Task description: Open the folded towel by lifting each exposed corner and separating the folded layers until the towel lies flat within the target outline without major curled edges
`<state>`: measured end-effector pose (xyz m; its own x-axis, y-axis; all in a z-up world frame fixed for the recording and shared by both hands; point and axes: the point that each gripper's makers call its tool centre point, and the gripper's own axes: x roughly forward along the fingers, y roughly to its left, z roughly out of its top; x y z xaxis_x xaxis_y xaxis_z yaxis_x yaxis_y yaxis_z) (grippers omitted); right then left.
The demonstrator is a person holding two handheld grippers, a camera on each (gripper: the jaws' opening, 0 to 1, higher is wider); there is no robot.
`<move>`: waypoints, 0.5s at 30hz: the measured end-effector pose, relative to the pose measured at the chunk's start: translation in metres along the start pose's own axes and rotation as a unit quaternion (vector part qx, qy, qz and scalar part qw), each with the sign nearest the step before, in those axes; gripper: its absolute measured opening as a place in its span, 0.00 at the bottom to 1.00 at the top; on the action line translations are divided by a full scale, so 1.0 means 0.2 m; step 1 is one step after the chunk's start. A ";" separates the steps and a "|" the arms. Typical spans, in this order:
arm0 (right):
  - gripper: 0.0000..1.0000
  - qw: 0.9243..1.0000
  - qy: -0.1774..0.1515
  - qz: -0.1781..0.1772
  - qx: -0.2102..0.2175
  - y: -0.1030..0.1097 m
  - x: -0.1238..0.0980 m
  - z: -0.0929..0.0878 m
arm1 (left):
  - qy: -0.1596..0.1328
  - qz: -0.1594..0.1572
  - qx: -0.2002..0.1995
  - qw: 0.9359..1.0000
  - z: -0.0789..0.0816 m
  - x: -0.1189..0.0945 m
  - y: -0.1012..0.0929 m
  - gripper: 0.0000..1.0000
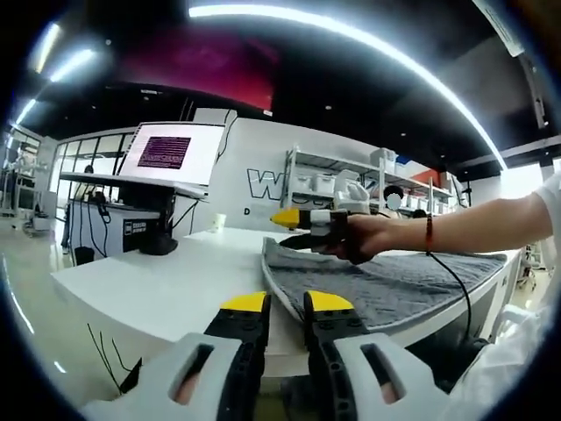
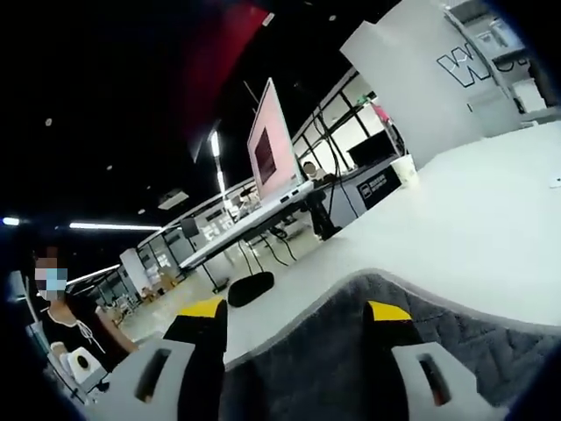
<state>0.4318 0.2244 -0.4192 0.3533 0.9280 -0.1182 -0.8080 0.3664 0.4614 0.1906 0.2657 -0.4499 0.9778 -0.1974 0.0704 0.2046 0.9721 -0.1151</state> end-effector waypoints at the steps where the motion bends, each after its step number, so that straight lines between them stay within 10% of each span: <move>1: 0.61 1.000 -0.002 0.000 -0.003 0.01 0.00 0.00 | 0.000 0.001 0.002 1.000 0.00 0.00 0.00 0.18; 15: 0.63 0.999 0.002 0.003 -0.045 0.11 -0.07 -0.02 | -0.003 -0.001 0.007 1.000 0.03 0.02 -0.03 0.23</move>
<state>0.4076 0.2192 -0.4117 0.3467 0.9305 -0.1182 -0.8498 0.3649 0.3804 0.1923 0.2605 -0.4430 0.9772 -0.1979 0.0767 0.2051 0.9736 -0.1003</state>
